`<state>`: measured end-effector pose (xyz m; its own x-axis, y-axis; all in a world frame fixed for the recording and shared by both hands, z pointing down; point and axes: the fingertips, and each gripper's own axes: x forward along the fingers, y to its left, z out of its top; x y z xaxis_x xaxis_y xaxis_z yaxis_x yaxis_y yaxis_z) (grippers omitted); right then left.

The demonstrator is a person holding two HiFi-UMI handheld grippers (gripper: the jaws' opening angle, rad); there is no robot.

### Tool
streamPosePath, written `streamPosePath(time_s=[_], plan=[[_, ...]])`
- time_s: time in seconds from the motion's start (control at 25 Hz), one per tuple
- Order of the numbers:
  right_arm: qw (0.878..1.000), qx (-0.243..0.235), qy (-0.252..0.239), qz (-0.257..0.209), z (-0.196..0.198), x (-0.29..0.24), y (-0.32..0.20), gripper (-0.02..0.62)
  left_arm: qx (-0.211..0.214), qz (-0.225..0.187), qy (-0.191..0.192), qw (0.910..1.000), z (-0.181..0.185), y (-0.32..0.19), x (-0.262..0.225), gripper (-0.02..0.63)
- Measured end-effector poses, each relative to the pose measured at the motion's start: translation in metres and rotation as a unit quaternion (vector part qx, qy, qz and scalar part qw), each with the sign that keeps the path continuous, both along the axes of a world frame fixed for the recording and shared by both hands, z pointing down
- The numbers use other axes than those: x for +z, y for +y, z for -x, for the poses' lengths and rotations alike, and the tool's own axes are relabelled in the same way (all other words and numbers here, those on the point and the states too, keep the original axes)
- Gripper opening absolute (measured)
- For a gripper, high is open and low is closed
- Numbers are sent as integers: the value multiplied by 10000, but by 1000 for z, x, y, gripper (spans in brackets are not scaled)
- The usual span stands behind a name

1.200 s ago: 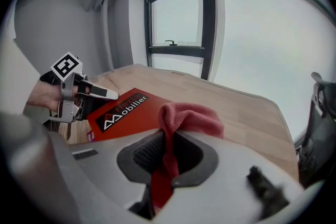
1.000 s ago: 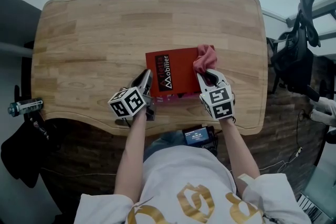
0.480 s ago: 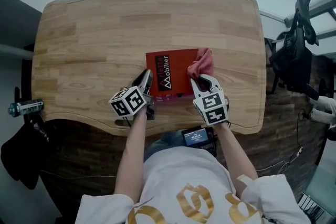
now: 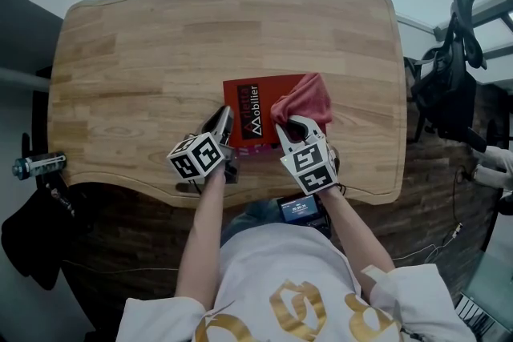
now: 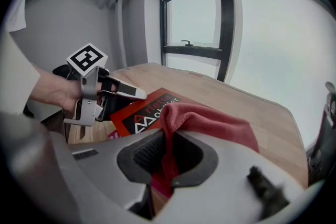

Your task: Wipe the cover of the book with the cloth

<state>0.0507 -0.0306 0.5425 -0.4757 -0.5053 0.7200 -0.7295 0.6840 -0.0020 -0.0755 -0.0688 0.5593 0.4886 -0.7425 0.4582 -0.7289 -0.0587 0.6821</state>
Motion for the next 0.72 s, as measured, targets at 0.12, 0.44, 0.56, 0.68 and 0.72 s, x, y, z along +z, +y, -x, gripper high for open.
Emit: streamPosePath(time_s=[0.12,0.44,0.56,0.68,0.72], plan=[[9998,-180,-33,7,18,0,5,55,8,4,19,10000,0,0,0,55],[9983,-579,-80,35,45,1,14,55,-22,19,139,9999,-1,0,0,54],[9973,-730,-105,51,55,1,16,55,-26,6,164,9999,-2,0,-1,54],[9962,-856,-125,83,64,1,18,55,-22,16,147,9999,0,0,0,54],[9958,-900,-137,105,67,2,18,55,-24,16,148,9999,0,0,1,54]])
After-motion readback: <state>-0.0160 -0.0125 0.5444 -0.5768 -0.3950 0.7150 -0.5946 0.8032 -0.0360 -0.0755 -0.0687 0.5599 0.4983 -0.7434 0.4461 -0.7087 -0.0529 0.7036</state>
